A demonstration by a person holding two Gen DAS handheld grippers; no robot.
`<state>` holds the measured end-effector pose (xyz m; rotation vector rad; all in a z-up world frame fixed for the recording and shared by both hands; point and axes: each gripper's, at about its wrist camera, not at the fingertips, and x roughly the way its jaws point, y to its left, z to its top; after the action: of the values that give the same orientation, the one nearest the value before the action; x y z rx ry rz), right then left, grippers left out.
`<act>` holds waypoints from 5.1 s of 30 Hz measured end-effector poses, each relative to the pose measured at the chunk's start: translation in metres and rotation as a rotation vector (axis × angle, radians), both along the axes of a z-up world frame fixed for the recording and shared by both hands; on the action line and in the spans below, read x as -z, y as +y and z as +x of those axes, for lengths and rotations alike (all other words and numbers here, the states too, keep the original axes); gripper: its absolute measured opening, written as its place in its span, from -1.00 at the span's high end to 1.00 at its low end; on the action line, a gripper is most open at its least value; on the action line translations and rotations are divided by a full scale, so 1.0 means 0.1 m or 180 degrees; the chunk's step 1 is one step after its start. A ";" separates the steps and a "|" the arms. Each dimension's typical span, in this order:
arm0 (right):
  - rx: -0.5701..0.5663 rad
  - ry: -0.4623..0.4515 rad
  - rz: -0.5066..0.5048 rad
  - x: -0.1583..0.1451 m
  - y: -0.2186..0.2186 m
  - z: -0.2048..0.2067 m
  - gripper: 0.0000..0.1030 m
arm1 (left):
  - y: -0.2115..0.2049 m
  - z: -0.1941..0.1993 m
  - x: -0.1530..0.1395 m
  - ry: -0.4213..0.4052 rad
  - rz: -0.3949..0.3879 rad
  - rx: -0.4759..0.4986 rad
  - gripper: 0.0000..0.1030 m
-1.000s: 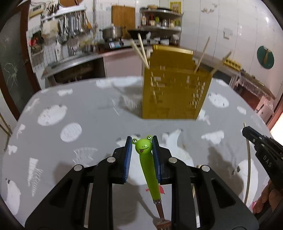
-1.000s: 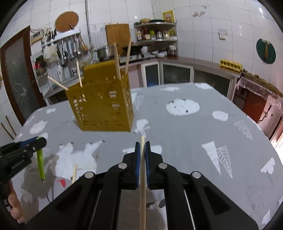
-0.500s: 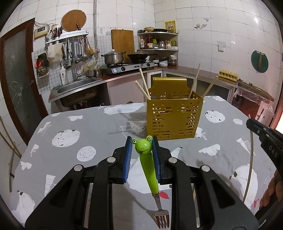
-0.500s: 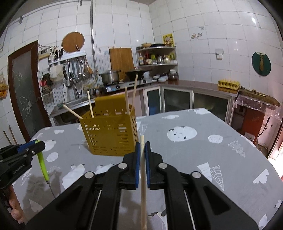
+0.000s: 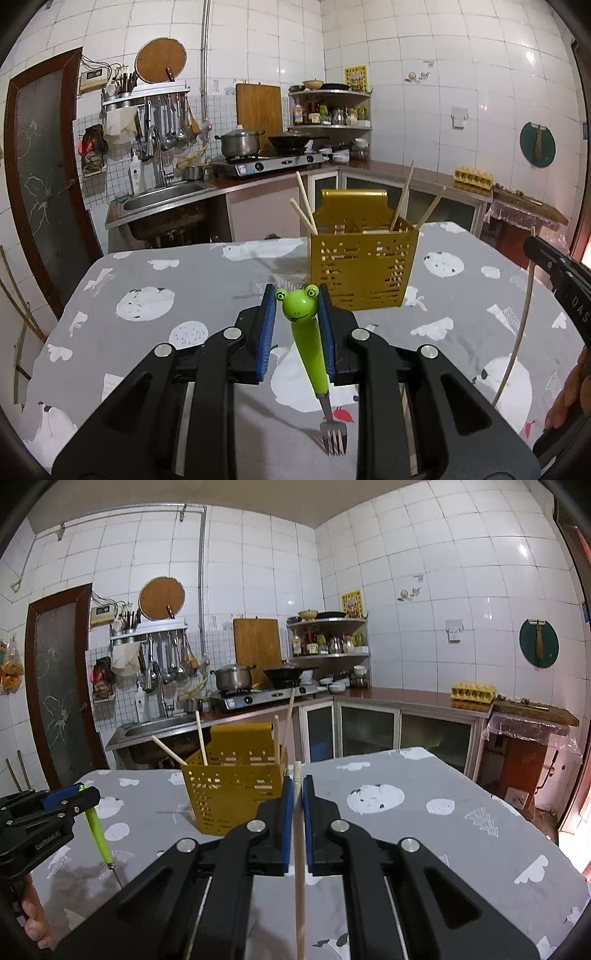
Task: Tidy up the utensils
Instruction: 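Lift the fork with the left tool over the holder while the right tool carries its chopstick there, then open both tools to drop the fork and chopstick into the yellow holder, then close the left tool on a chopstick while the right tool grasps a grey spoon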
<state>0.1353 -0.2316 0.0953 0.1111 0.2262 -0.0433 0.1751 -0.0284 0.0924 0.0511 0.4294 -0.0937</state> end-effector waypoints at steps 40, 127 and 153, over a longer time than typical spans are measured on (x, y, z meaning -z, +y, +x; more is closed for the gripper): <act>-0.0299 -0.0633 0.0149 -1.14 0.14 0.63 0.89 | -0.11 0.62 -1.24 -0.0596 -0.0327 0.0181 0.59; -0.0205 0.2157 0.0084 1.27 0.56 0.74 0.82 | 0.27 0.51 0.93 0.1077 -0.0209 -0.0146 -0.90; -0.0190 0.2034 0.0147 1.28 -0.23 0.74 0.83 | -0.54 0.74 1.29 0.1798 -0.0105 0.0262 -0.15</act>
<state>0.2094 -0.2546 -0.0331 0.1342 0.8689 -0.0129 0.2489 -0.0828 -0.0370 0.0086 0.9902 -0.1978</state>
